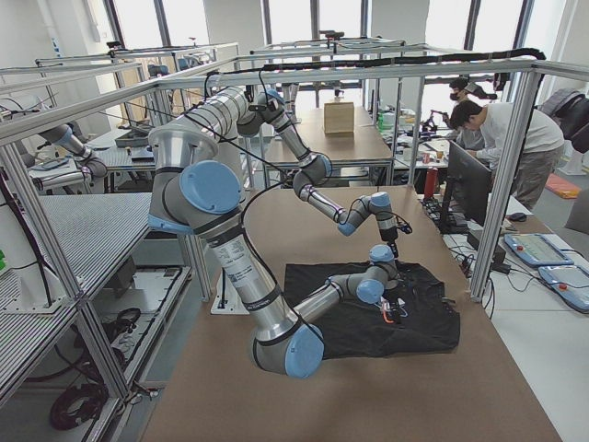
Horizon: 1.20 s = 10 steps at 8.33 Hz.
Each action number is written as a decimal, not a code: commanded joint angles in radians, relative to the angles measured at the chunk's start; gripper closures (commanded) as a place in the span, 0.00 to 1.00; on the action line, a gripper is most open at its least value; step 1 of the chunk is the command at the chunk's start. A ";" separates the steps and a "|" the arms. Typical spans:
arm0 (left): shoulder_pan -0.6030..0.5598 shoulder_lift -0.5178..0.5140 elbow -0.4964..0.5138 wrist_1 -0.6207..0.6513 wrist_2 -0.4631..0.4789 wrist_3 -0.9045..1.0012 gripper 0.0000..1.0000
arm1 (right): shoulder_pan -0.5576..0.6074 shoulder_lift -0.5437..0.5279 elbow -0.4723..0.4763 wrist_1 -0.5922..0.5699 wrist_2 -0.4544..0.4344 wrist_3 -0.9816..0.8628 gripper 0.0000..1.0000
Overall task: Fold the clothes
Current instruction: 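Move the left gripper to the shirt's shoulder nearest it, then move both grippers down along the shirt sides toward the hem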
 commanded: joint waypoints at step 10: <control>0.230 0.530 -0.724 0.114 0.263 -0.246 0.00 | -0.248 -0.290 0.517 -0.257 -0.199 0.324 0.06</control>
